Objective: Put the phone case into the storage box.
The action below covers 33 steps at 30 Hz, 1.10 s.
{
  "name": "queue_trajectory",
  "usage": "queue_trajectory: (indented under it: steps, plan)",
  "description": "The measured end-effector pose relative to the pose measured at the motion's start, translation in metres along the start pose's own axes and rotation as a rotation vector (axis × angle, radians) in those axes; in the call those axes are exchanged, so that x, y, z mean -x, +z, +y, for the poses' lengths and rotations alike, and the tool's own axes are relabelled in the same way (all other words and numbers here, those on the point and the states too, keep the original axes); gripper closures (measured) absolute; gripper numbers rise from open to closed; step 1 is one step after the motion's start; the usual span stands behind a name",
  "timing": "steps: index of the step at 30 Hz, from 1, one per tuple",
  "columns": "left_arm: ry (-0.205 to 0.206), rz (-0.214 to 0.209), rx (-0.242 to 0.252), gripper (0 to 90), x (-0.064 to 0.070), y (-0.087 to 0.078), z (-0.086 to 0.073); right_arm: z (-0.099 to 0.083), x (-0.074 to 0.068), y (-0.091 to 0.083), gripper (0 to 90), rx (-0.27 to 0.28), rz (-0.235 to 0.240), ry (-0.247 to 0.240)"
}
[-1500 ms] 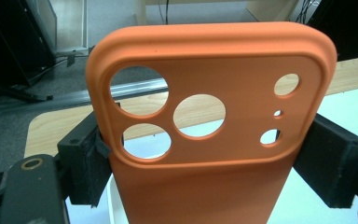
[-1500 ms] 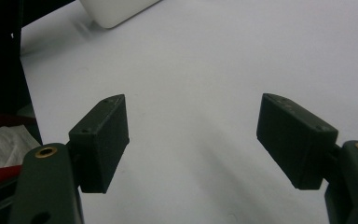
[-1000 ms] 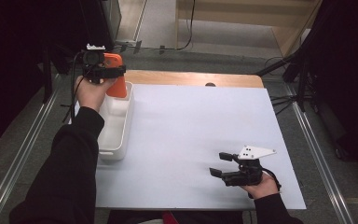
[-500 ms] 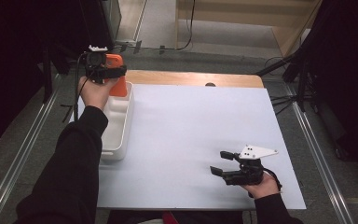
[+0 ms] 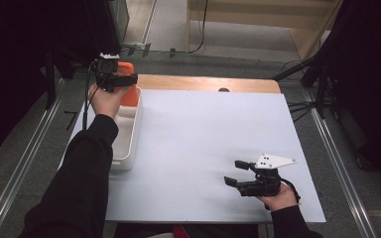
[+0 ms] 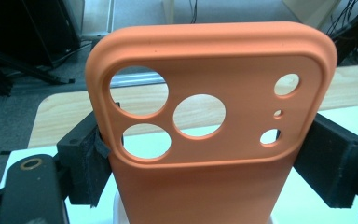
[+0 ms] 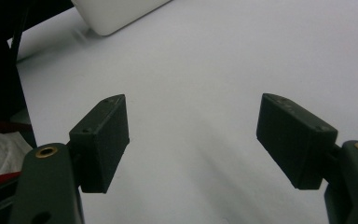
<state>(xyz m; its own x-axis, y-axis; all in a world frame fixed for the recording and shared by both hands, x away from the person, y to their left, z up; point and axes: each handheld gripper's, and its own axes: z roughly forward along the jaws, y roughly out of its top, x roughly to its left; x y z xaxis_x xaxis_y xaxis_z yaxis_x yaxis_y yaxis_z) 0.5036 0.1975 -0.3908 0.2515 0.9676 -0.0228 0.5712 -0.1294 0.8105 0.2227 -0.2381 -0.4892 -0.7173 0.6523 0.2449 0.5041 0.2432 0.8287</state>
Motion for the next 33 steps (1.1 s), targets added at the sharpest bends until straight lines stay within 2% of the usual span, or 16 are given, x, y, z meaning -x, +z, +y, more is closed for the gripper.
queue_trajectory:
  steps: [8,16,33]
  plan:
    - [0.01,0.017,-0.023,15.3,0.0,0.006,-0.005,0.0,0.001,0.0,24.1,-0.001,0.004,-0.001]
    - [0.016,0.014,-0.049,15.1,0.004,0.012,-0.009,0.0,0.0,-0.001,24.1,-0.002,0.008,0.001]
    - [0.002,0.029,-0.071,15.0,0.0,0.018,-0.021,0.0,0.0,0.0,24.1,-0.005,0.008,0.002]
